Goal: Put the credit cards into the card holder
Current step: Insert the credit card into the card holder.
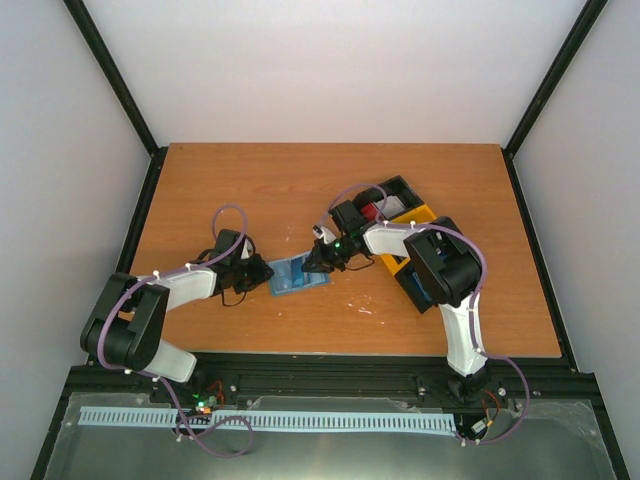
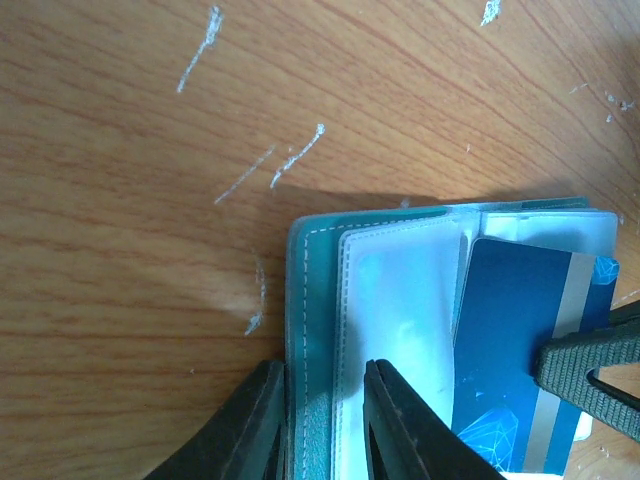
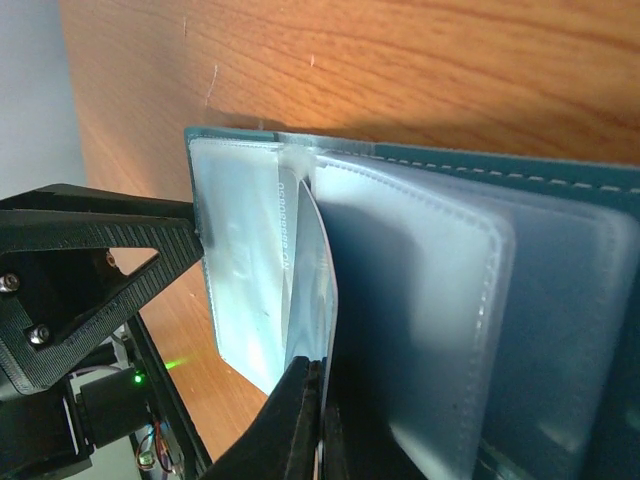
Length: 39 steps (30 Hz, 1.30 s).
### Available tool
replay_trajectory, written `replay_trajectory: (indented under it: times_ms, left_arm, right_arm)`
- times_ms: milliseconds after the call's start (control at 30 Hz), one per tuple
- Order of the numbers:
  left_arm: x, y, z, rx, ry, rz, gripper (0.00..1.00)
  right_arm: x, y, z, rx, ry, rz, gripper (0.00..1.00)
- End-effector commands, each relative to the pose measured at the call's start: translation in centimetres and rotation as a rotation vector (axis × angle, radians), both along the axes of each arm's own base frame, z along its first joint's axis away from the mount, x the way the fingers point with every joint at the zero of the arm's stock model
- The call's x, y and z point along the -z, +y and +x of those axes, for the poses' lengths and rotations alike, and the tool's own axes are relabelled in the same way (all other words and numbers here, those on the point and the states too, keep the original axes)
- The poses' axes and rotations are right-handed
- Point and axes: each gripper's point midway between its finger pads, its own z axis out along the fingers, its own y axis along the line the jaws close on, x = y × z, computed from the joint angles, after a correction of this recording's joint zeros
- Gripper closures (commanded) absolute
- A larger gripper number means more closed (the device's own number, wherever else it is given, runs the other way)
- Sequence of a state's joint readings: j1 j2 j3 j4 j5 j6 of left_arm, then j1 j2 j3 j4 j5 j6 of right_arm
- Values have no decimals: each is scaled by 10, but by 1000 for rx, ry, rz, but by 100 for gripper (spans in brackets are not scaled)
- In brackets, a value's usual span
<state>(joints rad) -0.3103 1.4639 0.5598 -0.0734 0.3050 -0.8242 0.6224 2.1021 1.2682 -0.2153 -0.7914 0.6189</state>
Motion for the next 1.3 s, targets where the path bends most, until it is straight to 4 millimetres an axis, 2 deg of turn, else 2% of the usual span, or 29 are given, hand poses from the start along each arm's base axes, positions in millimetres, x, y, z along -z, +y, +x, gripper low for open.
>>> replay_trajectory:
  times_ms: [0, 333, 633, 900, 1033, 1167, 1267]
  left_arm:
    - [4, 2, -5, -7, 25, 0, 76]
    - [2, -4, -4, 17, 17, -27, 76]
    - [3, -4, -4, 17, 17, -26, 76]
    - [2, -5, -6, 17, 17, -38, 76]
    - [1, -6, -7, 13, 15, -52, 76]
    - [-6, -5, -7, 8, 1, -53, 75]
    - [-12, -5, -6, 8, -12, -53, 72]
  right_arm:
    - [23, -7, -6, 20, 31, -72, 97]
    - [19, 21, -19, -83, 49, 3, 97]
    - [22, 35, -24, -125, 54, 10, 97]
    - [25, 43, -26, -78, 68, 27, 97]
    - [19, 49, -32, -67, 69, 57, 91]
    - [9, 44, -28, -35, 16, 31, 85]
    - [0, 36, -24, -16, -44, -27, 74]
